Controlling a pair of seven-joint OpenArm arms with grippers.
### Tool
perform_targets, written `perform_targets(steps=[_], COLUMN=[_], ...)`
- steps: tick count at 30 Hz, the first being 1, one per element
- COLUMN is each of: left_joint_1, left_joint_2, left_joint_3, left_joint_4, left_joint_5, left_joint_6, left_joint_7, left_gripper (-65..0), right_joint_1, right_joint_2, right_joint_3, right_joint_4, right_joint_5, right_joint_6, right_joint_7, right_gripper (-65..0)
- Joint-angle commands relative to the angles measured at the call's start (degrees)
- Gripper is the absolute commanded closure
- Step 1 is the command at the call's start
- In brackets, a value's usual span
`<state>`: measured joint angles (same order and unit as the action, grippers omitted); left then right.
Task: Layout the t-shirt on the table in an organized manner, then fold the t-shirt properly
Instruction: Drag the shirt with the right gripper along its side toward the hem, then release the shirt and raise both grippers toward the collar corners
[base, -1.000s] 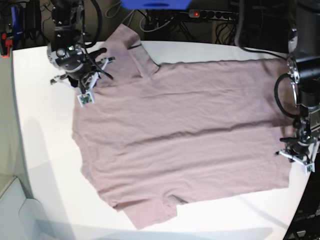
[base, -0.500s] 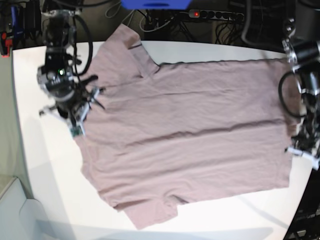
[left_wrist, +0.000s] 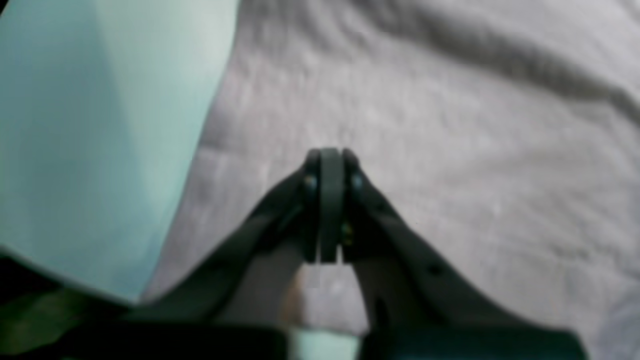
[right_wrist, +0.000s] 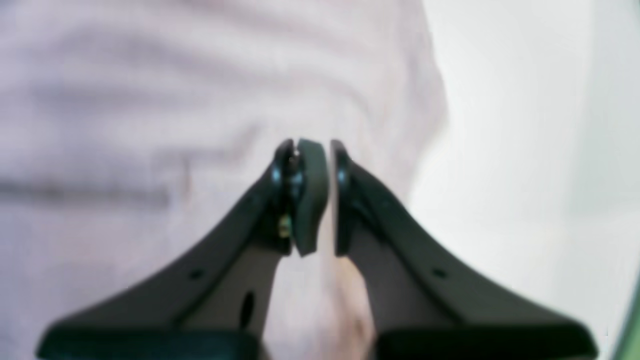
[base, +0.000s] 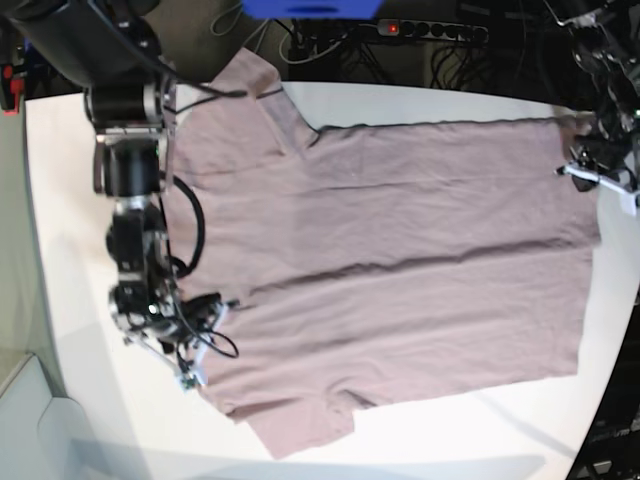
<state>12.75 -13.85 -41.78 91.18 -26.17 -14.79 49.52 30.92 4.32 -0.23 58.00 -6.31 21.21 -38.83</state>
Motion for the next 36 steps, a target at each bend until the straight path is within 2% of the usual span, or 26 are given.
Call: perform_targets(steps=[1, 4, 10, 11, 13, 16, 18, 26, 31, 34, 36], left_joint_1=[1.4, 4.3, 4.3, 4.3, 4.1, 2.9, 1.6, -2.0, -1.9, -1.9, -1.9], left_joint_2=[0.0, 1.4, 1.1, 1.1, 1.1, 1.1, 1.1, 1.4, 1.0, 1.1, 1.4], left_joint_3=[-0.2, -0.2, -0.2, -0.2, -0.2, 0.2, 0.2, 0.3, 2.7, 2.8, 2.8], left_joint_4=[2.0, 1.8, -4.7, -5.5, -6.9, -8.5, -10.8, -16.8, -15.5, -13.8, -11.0], left_joint_5=[-1.1, -1.1, -1.1, -1.1, -1.1, -1.0, -1.0, -1.0, -1.3, -1.5, -1.5], left_joint_6=[-0.2, -0.2, -0.2, -0.2, -0.2, -0.2, -0.2, -0.2, -0.2, -0.2, -0.2], left_joint_7=[-1.1, -1.4, -1.4, -1.4, -1.5, -3.1, -4.3, -4.0, -4.0, -3.8, -3.8], left_gripper=[-0.4, -0.4, -0.2, -0.2, -0.2, -0.2, -0.2, -0.2, -0.2, -0.2, -0.2], right_joint_1=[3.0, 6.7, 10.7, 10.7, 10.5, 10.2, 10.3, 7.9, 8.4, 7.8, 6.6], right_joint_2=[0.1, 0.1, -0.1, 0.1, 0.2, 1.8, 2.1, 5.1, 5.0, 4.5, 4.1], right_joint_3=[0.3, 0.3, 0.4, 0.4, 0.4, 0.4, 0.4, 3.3, 3.5, 3.4, 3.3], right_joint_4=[-2.2, -12.7, -29.9, -31.5, -32.6, -33.5, -34.3, -34.3, -33.3, -26.3, -19.7], right_joint_5=[0.3, 0.3, 0.3, 0.3, 0.3, 0.3, 0.3, 0.1, 0.2, 0.3, 0.3], right_joint_6=[-0.1, -0.1, -0.5, -0.9, -4.1, -10.3, -12.4, -12.6, -12.3, -12.3, -12.2], right_joint_7=[2.3, 9.3, 22.6, 23.9, 26.2, 27.2, 27.1, 26.5, 26.7, 26.4, 23.6], right_gripper=[-4.4, -4.4, -4.4, -4.4, -4.4, -4.4, -4.4, -4.4, -4.4, -4.4, -4.4])
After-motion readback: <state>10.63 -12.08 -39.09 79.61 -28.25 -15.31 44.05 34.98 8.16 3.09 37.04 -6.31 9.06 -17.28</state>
